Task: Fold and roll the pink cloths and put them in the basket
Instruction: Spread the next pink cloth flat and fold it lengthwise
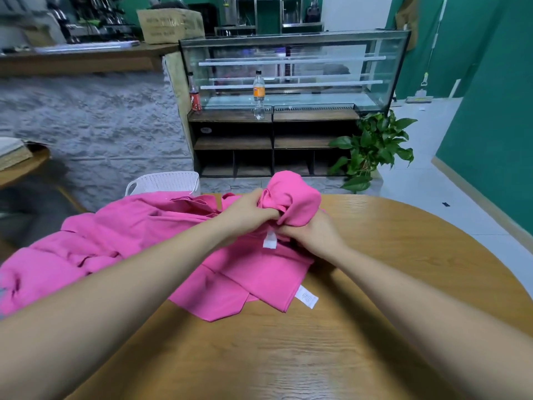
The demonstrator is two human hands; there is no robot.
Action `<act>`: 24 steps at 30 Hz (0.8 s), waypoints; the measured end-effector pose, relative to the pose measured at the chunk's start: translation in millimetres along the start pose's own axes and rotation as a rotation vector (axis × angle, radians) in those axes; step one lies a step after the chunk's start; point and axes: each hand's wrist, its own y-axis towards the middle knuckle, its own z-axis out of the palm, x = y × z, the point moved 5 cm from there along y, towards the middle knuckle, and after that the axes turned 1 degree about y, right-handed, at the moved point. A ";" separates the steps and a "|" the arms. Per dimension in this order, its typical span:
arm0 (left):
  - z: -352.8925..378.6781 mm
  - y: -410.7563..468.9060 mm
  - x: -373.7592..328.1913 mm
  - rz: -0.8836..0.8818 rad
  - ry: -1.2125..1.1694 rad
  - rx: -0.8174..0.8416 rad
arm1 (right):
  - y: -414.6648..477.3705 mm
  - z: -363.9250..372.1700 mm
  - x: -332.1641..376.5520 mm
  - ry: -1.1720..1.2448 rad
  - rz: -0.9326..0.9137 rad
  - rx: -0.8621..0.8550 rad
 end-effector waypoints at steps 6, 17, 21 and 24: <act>-20.1 -7.5 28.0 0.047 0.110 0.192 | 12.2 1.1 -9.2 -0.030 -0.016 -0.069; -46.5 -9.4 84.7 0.106 0.711 0.132 | 27.9 -62.3 0.8 -0.154 -0.057 -0.189; -60.7 -13.9 96.3 0.108 0.773 0.101 | 27.8 -94.4 14.7 -0.181 -0.143 -0.248; -76.5 -18.6 100.5 0.186 0.815 0.088 | 31.6 -119.5 20.8 -0.138 -0.131 -0.310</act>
